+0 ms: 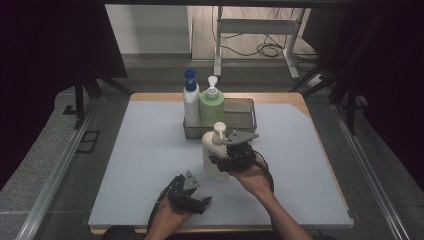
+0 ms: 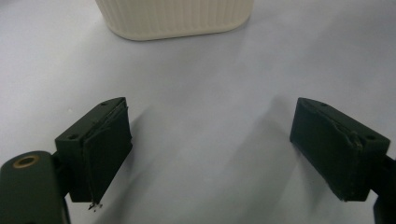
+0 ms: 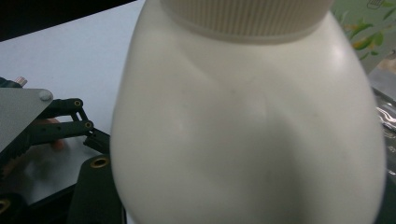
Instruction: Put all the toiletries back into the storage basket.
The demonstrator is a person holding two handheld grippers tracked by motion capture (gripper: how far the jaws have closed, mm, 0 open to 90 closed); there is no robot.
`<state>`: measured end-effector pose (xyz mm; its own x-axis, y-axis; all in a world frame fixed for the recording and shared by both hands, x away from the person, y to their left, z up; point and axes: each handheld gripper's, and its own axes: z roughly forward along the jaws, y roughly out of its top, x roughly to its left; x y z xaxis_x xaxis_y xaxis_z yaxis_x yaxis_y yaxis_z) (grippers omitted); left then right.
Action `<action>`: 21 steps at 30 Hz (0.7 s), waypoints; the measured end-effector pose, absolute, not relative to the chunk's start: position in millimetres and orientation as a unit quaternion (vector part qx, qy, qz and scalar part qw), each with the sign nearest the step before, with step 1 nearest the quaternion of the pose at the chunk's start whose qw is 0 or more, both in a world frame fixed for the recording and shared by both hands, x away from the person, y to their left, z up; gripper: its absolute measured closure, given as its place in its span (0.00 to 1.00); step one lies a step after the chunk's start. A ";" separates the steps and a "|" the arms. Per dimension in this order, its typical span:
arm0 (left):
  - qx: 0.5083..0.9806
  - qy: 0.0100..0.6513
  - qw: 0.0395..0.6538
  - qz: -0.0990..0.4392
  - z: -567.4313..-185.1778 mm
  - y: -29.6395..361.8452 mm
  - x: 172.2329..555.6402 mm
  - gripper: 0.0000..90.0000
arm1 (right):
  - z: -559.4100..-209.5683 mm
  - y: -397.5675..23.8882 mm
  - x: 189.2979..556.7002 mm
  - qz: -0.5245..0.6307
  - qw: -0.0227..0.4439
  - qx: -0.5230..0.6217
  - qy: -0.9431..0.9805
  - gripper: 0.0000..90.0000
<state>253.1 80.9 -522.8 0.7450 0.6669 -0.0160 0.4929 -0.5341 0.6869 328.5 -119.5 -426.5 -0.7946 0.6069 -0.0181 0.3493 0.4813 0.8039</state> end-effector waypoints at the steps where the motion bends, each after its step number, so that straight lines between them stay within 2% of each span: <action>1: 0.867 0.335 0.348 0.125 -522.9 80.8 253.1 0.14 | -426.4 -119.7 328.3 0.423 0.151 0.284 0.847 0.42; 15: 0.867 0.335 0.348 0.125 -522.8 80.9 253.2 0.14 | -418.5 -123.7 331.7 0.410 0.126 0.296 0.853 0.42; 21: 0.867 0.335 0.348 0.125 -522.8 80.9 253.2 0.14 | -413.0 -126.9 332.0 0.403 0.130 0.293 0.857 0.42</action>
<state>253.2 80.9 -522.8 0.7448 0.6671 -0.0164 0.4935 -0.5341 0.6864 332.0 -126.9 -413.0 -0.7947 0.6068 0.0127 0.3971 0.5039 0.7671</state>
